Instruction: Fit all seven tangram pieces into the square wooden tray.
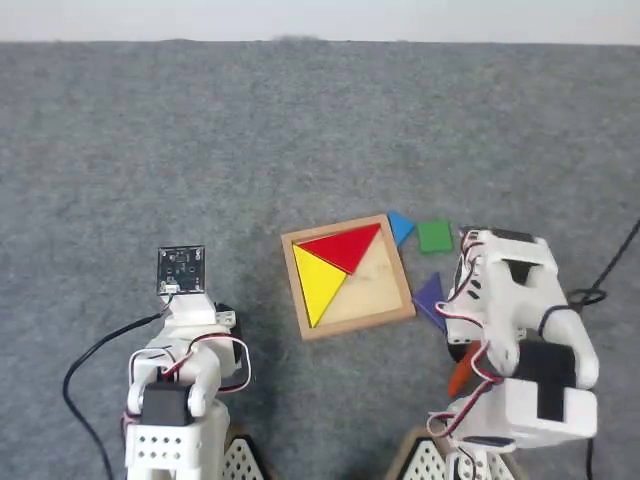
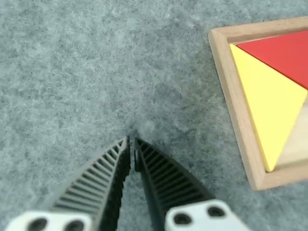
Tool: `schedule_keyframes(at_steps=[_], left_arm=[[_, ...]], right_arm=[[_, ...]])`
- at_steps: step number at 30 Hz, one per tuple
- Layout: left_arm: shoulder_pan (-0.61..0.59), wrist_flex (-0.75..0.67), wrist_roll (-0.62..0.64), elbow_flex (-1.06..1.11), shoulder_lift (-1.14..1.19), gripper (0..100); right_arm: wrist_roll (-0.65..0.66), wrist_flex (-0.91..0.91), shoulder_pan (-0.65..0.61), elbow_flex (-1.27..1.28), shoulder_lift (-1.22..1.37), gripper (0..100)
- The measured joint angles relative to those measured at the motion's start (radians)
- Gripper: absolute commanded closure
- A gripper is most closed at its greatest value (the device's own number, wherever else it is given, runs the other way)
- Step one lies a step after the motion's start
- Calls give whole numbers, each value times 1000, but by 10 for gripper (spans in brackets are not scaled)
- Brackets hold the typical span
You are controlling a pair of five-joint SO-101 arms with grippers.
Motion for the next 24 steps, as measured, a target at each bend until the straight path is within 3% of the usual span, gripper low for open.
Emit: schedule_keyframes(at_steps=[5, 18, 24], left_arm=[[0, 0, 0, 0, 0, 986], [0, 0, 0, 0, 0, 986], [0, 0, 0, 0, 0, 986]], right_arm=[[-28, -3, 3, -11, 2, 995], [-92, -8, 46, -61, 26, 992], [-107, 44, 72, -199, 28, 992]])
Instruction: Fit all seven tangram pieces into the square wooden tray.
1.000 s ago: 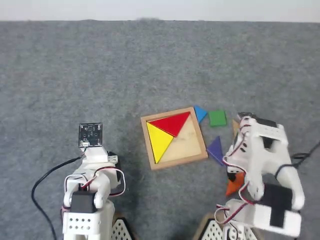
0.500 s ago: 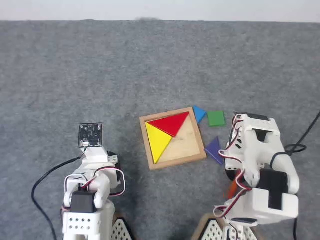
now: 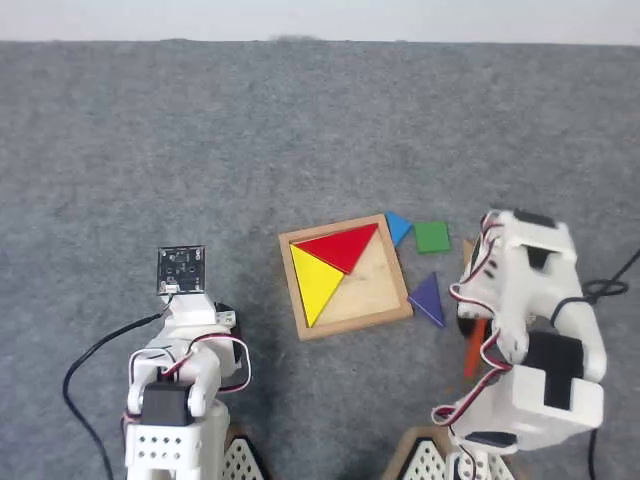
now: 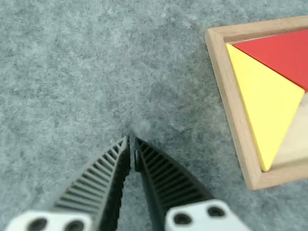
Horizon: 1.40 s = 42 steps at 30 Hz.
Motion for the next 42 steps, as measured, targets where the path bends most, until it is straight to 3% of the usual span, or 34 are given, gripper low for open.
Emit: schedule_keyframes(at_steps=[11, 21, 34, 42], left_arm=[[0, 0, 0, 0, 0, 986], [0, 0, 0, 0, 0, 986], [0, 0, 0, 0, 0, 986], [0, 0, 0, 0, 0, 986]], right_arm=[[-66, 29, -40, -157, -58, 992], [-132, 14, -471, -129, -307, 992], [-21, -265, -667, -74, -302, 992], [-25, -442, -726, -35, -120, 992]])
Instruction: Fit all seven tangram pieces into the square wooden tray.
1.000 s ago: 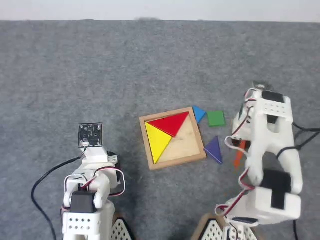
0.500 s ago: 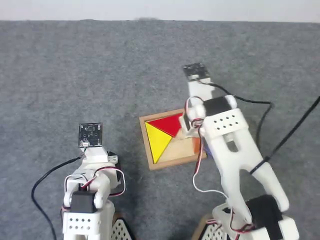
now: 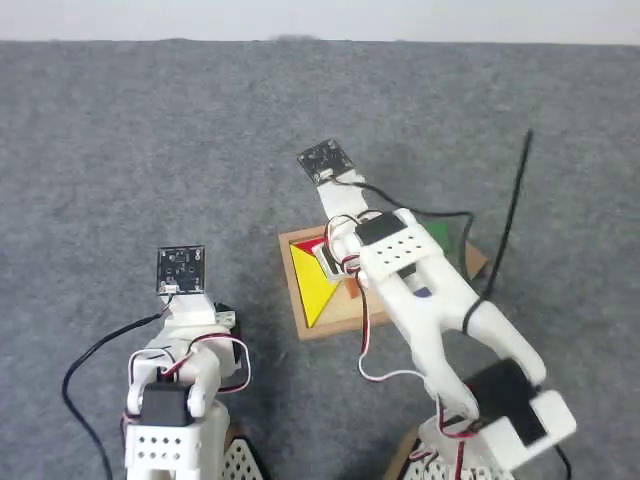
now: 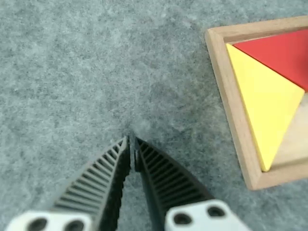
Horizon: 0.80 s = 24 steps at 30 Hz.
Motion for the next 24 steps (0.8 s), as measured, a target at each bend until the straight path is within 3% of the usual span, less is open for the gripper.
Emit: schedule_keyframes(at_steps=[24], left_arm=[[0, 0, 0, 0, 0, 986]], right_arm=[[-172, -94, 15, -2, 52, 992]])
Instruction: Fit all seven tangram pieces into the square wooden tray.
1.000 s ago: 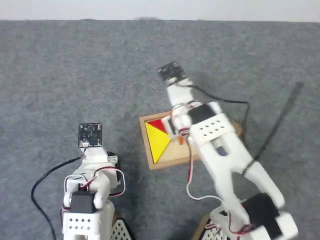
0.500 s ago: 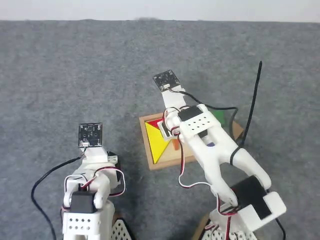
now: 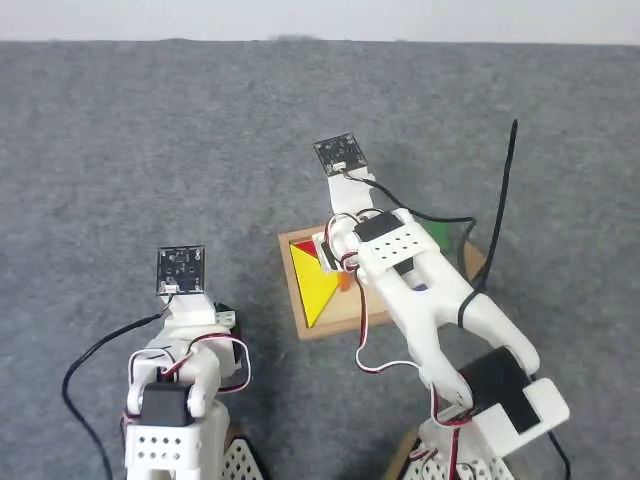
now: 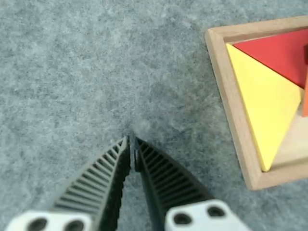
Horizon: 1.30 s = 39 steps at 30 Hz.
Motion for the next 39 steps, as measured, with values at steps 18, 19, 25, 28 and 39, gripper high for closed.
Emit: schedule_keyframes(at_steps=[18, 19, 25, 28, 39], left_arm=[[0, 0, 0, 0, 0, 986], [0, 0, 0, 0, 0, 986], [0, 0, 0, 0, 0, 986], [0, 0, 0, 0, 0, 986], [0, 0, 0, 0, 0, 986]], right_arm=[[64, 0, 72, 0, 0, 775], [71, 0, 69, 0, 0, 775], [78, 0, 115, 0, 0, 798], [89, 0, 138, 35, -44, 843], [164, -17, 130, 164, -147, 915]])
